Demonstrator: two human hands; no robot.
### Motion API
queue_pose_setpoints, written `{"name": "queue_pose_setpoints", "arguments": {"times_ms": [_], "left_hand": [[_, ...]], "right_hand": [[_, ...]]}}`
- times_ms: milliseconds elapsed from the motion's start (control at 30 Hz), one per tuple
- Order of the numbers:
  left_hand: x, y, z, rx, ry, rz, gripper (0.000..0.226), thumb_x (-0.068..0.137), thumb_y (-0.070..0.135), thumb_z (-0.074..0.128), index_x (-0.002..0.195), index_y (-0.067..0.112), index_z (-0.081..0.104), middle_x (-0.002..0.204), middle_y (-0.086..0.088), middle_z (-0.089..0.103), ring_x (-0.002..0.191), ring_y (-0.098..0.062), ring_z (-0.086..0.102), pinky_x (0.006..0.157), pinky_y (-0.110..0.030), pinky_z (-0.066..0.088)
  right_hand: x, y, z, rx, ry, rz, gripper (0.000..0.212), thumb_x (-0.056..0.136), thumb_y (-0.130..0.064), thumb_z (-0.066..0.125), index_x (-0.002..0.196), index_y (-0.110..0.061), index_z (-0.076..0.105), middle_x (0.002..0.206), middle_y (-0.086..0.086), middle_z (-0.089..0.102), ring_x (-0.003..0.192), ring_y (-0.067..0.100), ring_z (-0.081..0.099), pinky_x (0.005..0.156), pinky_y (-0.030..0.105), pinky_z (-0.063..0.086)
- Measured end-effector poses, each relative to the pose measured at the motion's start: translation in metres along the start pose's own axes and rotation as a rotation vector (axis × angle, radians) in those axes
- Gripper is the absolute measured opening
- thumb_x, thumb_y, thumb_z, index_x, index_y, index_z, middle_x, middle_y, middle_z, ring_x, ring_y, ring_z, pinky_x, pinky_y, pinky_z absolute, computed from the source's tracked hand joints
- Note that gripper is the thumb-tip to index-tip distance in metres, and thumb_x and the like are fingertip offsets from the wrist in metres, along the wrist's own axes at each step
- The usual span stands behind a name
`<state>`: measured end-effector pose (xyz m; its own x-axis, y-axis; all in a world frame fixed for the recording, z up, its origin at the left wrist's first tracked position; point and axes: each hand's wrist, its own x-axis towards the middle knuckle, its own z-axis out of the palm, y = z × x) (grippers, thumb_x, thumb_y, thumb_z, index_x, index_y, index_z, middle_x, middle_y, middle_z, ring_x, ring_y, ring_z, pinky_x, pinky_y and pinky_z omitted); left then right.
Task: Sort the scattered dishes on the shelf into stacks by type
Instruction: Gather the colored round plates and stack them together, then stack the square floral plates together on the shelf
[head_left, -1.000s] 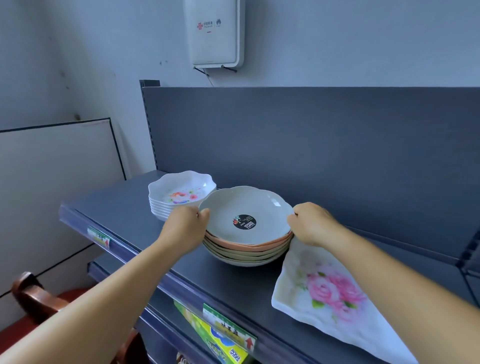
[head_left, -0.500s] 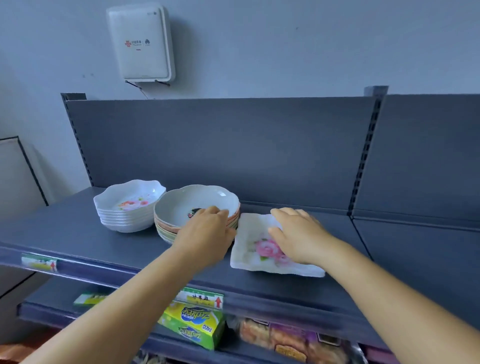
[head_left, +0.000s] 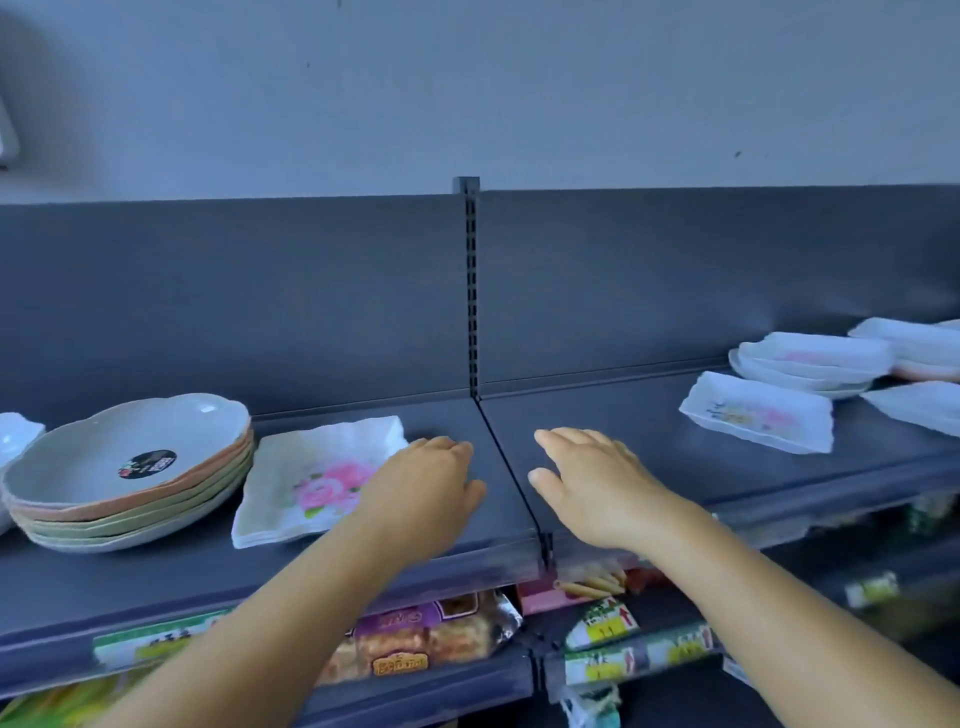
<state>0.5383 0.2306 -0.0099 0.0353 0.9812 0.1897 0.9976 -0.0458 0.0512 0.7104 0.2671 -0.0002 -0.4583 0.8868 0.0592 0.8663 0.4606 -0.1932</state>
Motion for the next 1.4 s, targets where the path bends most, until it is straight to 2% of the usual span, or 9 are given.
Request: {"name": "queue_pose_setpoints", "arguments": {"times_ms": [300,600,700,800,1000,1100,1200,1300,1400], "left_hand": [[0.068,0.107,0.022,-0.05,-0.041,0.141,0.043,0.1,0.035,0.037,0.134,0.011,0.046,0.137,-0.005,0.052,0.128,-0.024,0.045,0.101,-0.035,0.043],[0.153,0.212,0.053,-0.073,-0.087,0.11,0.044,0.1,0.035,0.035,0.137,0.013,0.045,0.136,-0.003,0.051,0.127,-0.023,0.046,0.096,-0.035,0.045],[0.181,0.232,0.066,-0.097,-0.108,0.082,0.041,0.099,0.034,0.036,0.133,0.015,0.049,0.131,-0.003,0.054,0.12,-0.023,0.051,0.093,-0.037,0.048],[0.207,0.245,0.079,-0.103,-0.124,0.056,0.035,0.098,0.035,0.035,0.122,0.016,0.054,0.12,-0.003,0.056,0.108,-0.023,0.054,0.086,-0.039,0.05],[0.255,0.255,0.096,-0.109,-0.16,0.019,0.034,0.099,0.03,0.035,0.12,0.008,0.051,0.125,-0.007,0.05,0.113,-0.025,0.05,0.081,-0.037,0.047],[0.273,0.25,0.103,-0.131,-0.176,-0.015,0.022,0.098,0.025,0.037,0.094,0.007,0.049,0.105,-0.008,0.053,0.092,-0.025,0.049,0.069,-0.033,0.041],[0.284,0.242,0.109,-0.248,-0.166,-0.042,0.029,0.092,0.016,0.043,0.065,0.013,0.032,0.071,-0.002,0.044,0.067,-0.023,0.041,0.051,-0.028,0.028],[0.288,0.235,0.111,-0.331,-0.149,-0.027,0.033,0.085,0.009,0.046,0.061,0.015,0.025,0.059,0.001,0.033,0.053,-0.017,0.029,0.046,-0.027,0.021],[0.289,0.227,0.107,-0.395,-0.134,-0.014,0.03,0.083,0.007,0.045,0.06,0.015,0.027,0.056,0.002,0.032,0.052,-0.018,0.026,0.047,-0.025,0.02]], "right_hand": [[-0.02,0.12,-0.015,-0.022,0.036,0.146,0.056,0.101,-0.038,0.031,0.153,-0.017,0.021,0.159,-0.002,0.023,0.146,0.018,0.019,0.118,0.035,0.018],[-0.017,0.257,-0.038,-0.008,0.03,0.256,0.052,0.101,-0.039,0.033,0.147,-0.015,0.03,0.154,0.003,0.031,0.141,0.023,0.027,0.113,0.033,0.025],[-0.012,0.293,-0.04,0.042,0.035,0.321,0.054,0.101,-0.038,0.033,0.149,-0.013,0.029,0.153,0.004,0.031,0.138,0.024,0.028,0.111,0.034,0.029],[-0.004,0.321,-0.039,0.091,0.053,0.416,0.046,0.1,-0.035,0.035,0.137,-0.009,0.041,0.143,0.009,0.04,0.131,0.027,0.035,0.101,0.036,0.036],[0.017,0.346,-0.03,0.196,0.024,0.538,0.051,0.1,-0.038,0.036,0.139,-0.006,0.039,0.139,0.011,0.045,0.128,0.028,0.043,0.098,0.037,0.04],[0.028,0.35,-0.022,0.288,0.007,0.575,0.042,0.099,-0.037,0.038,0.128,-0.007,0.044,0.112,0.008,0.057,0.107,0.026,0.055,0.084,0.034,0.046],[0.033,0.349,-0.017,0.366,0.048,0.616,0.023,0.097,-0.03,0.045,0.104,-0.009,0.042,0.09,0.003,0.048,0.084,0.023,0.05,0.069,0.031,0.042],[0.035,0.345,-0.016,0.402,0.074,0.644,0.019,0.095,-0.025,0.047,0.107,-0.01,0.045,0.092,0.001,0.049,0.08,0.02,0.05,0.063,0.028,0.038],[0.036,0.341,-0.017,0.442,0.09,0.654,0.013,0.092,-0.022,0.047,0.082,-0.018,0.04,0.074,-0.004,0.041,0.063,0.013,0.042,0.051,0.025,0.033]]}}
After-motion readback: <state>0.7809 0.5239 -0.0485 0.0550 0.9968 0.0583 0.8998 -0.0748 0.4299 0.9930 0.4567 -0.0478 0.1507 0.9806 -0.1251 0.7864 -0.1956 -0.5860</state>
